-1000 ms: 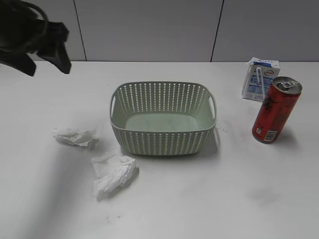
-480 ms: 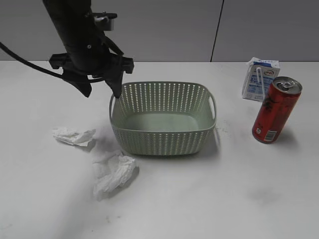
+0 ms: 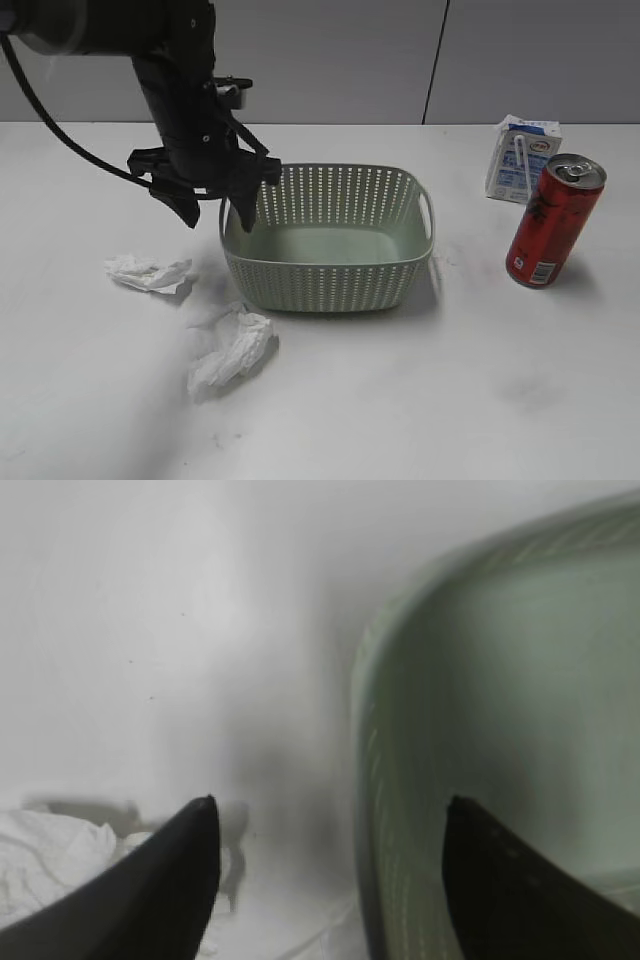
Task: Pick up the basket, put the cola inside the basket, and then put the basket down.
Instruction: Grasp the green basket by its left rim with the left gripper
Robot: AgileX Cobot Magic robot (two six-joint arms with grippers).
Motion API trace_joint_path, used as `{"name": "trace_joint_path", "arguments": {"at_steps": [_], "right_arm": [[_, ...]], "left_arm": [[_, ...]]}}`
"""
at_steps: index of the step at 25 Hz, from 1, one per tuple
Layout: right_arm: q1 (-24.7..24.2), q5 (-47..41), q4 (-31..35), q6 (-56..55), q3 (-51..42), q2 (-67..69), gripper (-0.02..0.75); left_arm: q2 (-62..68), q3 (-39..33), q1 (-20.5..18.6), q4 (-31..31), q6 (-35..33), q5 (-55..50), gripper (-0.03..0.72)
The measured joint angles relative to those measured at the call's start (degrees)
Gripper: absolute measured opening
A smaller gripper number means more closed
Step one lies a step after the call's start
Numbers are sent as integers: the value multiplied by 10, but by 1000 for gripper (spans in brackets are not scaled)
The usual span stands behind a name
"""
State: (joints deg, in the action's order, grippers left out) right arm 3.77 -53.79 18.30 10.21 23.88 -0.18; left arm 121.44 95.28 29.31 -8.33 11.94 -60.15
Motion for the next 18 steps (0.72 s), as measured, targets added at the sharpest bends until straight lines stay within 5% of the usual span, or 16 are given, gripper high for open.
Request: {"name": "trace_joint_path", "arguments": {"at_steps": [14,18], "right_arm": [[0,0,0,0,0,0,590],[0,0,0,0,0,0,590]], "left_arm": [[0,1,0,-31,4,8,13],[0,2,1,-42,6,-9,-3]]}}
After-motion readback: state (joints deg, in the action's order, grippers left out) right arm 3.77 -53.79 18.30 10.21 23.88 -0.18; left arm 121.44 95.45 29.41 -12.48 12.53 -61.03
